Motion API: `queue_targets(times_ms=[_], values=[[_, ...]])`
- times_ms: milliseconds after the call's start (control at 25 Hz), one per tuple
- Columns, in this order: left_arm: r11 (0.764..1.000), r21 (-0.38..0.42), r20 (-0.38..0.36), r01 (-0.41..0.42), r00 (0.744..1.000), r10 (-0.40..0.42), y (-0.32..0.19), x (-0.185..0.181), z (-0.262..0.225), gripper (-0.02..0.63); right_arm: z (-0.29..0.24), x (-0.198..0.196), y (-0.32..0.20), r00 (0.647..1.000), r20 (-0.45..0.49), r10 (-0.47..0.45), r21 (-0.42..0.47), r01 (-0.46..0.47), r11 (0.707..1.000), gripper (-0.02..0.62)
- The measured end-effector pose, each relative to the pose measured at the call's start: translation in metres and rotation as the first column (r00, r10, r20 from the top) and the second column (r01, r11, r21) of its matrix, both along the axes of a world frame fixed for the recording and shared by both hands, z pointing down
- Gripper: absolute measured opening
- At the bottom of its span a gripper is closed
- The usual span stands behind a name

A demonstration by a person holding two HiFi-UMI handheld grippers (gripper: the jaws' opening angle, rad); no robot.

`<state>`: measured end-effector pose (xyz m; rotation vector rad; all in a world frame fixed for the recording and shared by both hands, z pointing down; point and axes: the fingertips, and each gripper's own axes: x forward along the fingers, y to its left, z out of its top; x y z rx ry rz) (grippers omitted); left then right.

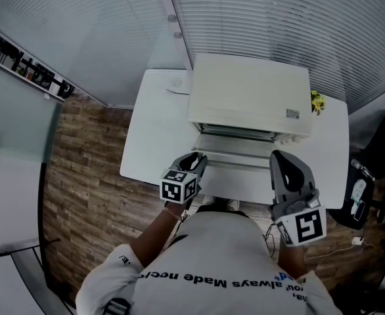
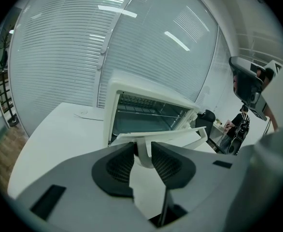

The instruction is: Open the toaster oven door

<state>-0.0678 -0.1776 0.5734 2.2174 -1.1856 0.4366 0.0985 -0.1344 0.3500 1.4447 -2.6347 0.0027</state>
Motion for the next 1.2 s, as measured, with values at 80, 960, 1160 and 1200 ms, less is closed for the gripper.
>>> queue_targets(times_ms=[80,960,1160,1200], values=[[1.000,-0.006,0.008,-0.003,1.000,0.003,0.003,0.000,0.003,0.115,0.001,0.000,0.000,1.000,-0.001,-0.002,-0.003,0.002,1.000,0.008],[0.992,-0.116,0.070,-0.038,0.996,0.047,0.036,-0.004,0.048,0.115,0.003,-0.001,0.002,1.000,0.003,0.002,-0.009,-0.002,1.000,0.008],[0.989,-0.137,0.083,-0.048,0.995,0.059,0.043,-0.004,0.058,0.115,0.001,-0.001,0.004,1.000,0.005,0.001,-0.006,-0.001,1.000,0.008],[0.989,-0.142,0.085,-0.049,0.994,0.062,0.044,-0.004,0.060,0.115,0.001,-0.001,0.004,1.000,0.005,0.001,-0.006,-0.001,1.000,0.008]])
